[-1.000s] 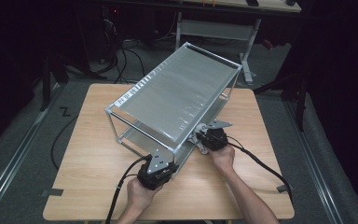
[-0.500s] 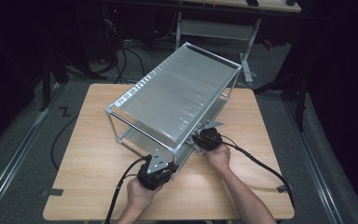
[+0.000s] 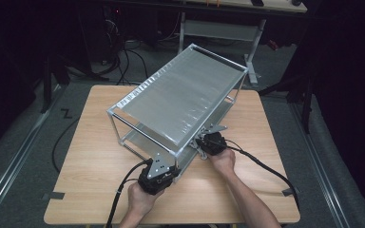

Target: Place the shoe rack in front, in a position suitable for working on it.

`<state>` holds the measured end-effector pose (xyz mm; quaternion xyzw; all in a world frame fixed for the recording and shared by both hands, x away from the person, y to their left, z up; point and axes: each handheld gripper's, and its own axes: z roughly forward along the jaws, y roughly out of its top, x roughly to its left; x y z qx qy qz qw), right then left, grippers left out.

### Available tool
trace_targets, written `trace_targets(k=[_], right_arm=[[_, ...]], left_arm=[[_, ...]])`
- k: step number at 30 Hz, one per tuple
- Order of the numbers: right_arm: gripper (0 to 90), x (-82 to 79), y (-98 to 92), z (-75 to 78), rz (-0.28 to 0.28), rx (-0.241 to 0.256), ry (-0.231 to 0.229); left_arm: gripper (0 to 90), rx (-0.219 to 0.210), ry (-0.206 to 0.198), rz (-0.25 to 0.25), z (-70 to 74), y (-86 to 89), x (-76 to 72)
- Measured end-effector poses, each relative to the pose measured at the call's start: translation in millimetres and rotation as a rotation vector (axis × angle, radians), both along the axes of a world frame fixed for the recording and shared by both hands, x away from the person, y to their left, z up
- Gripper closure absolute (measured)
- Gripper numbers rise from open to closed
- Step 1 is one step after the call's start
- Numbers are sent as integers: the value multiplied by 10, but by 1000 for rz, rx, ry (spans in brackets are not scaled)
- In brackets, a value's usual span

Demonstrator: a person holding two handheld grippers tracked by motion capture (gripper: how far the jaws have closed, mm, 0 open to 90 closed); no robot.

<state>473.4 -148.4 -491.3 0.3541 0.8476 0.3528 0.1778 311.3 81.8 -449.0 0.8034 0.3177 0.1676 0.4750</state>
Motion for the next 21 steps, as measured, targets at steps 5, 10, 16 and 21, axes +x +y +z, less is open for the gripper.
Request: trace_targets(k=[5,10,16,21], right_arm=[[843,-39,15,-3,-19,-3,-1],[843,-65,-7,-7,-17,3,-4],[842,-120,-53,-12,-16,7,-6],[842,-177,-72,-8,-15,7,2]], left_arm=[[810,-7,-5,10,-10,31,-12],[811,-15,-15,25,-25,72,-28],[811,-41,-27,60,-55,144,-36],[808,-68,-24,93,-75,218,-26]])
